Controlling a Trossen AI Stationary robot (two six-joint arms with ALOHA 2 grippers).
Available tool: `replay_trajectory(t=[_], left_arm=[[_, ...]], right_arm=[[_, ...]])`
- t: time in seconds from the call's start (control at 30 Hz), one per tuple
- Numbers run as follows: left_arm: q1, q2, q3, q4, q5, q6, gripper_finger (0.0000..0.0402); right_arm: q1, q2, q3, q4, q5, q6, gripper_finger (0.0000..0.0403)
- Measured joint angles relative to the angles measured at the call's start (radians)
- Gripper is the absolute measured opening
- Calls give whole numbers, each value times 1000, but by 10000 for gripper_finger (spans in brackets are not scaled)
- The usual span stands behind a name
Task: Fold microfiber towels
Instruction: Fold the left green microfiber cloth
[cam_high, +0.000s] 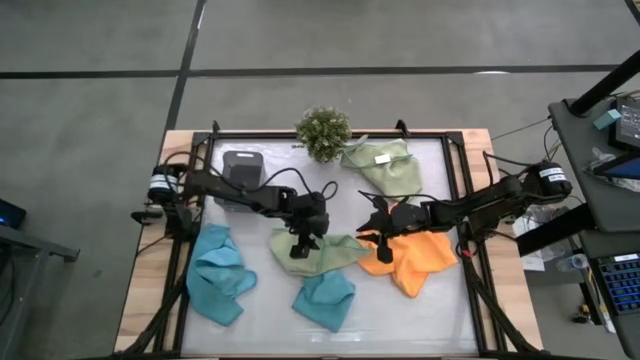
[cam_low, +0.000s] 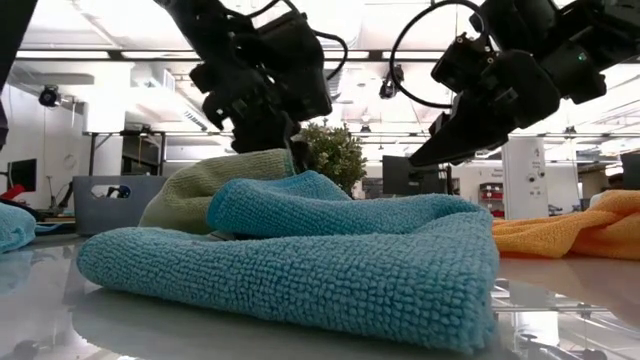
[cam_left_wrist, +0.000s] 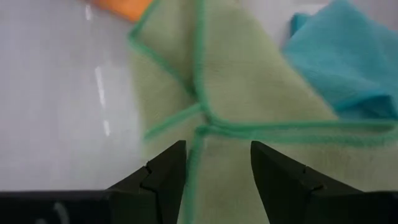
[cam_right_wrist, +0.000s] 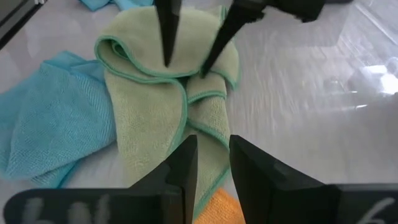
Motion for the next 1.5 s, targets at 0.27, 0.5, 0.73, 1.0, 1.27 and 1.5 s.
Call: replay_trajectory(t=[0.27, 0.5, 0.73, 1.0, 1.27, 1.5], left_arm=[[-2, 6, -3, 11, 24, 6, 151], [-3, 6, -4, 17, 37, 26, 50], [-8, 5, -5, 17, 36, 53, 1], [-9, -78, -7, -15, -26, 90, 0], [-11, -223, -22, -52, -113, 100, 0], [-23, -312, -24, -117, -233, 98, 0]], right_arm=[[0, 11, -3, 2, 0, 0, 84], [0, 18, -4, -5, -52, 154, 93], [5, 18, 12, -108, -113, 176, 147], [42, 18, 121, -409, -117, 169, 186], [58, 18, 132, -441, -85, 174, 187], [58, 75, 129, -409, -79, 175, 187]])
